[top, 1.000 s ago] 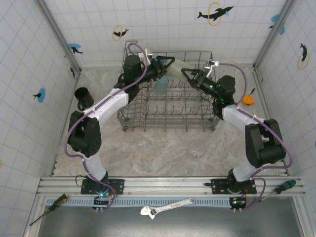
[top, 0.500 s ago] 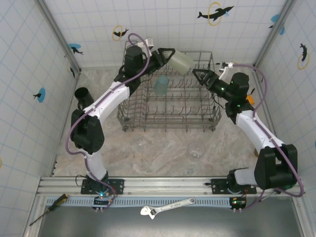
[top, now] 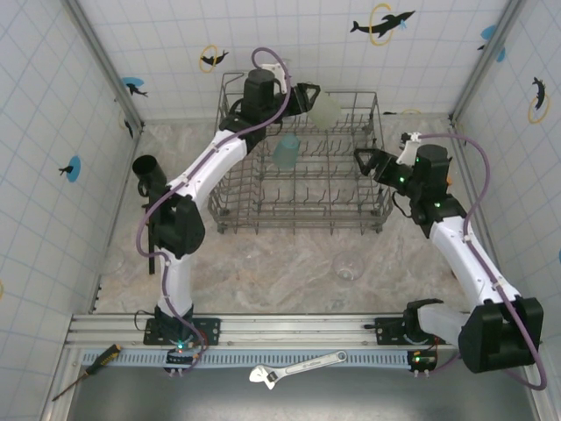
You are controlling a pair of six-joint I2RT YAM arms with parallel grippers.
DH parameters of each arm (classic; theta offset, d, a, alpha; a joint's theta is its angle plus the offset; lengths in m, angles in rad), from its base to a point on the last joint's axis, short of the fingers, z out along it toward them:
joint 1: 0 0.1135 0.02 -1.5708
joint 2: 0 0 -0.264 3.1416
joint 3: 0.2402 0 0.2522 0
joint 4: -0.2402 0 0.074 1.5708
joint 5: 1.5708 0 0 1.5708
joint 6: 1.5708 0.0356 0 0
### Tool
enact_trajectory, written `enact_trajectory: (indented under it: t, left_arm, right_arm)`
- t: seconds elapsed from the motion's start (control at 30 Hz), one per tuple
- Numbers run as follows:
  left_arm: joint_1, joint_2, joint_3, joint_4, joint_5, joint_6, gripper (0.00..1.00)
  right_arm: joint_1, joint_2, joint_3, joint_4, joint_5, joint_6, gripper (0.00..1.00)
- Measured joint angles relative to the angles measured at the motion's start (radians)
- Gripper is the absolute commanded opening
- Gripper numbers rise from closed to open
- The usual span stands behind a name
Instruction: Load the cups into the dish rack
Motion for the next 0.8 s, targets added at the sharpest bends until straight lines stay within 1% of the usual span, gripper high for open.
enact_trajectory:
  t: [0.17, 0.33, 0.6, 0.8]
  left_arm:
    - [-0.018, 0.017, 0.001, -0.037, -0.037, 0.084, 0.0]
    - [-0.025, 0.048, 0.01, -0.04, -0.058, 0.143, 0.0]
    - [-0.043, 0.078, 0.018, -0.064, -0.124, 0.243, 0.0]
    - [-0.054, 0.08, 0.021, -0.068, -0.15, 0.304, 0.0]
  right_arm:
    - [0.0, -0.063, -0.051, -0.041, 0.043, -0.034, 1.0]
    - [0.001, -0.092, -0.086, -0.069, 0.061, -0.042, 1.0]
    - [0.001, -0.11, -0.11, -0.078, 0.073, -0.049, 1.0]
    - [0.001, -0.111, -0.124, -0.084, 0.081, -0.052, 1.0]
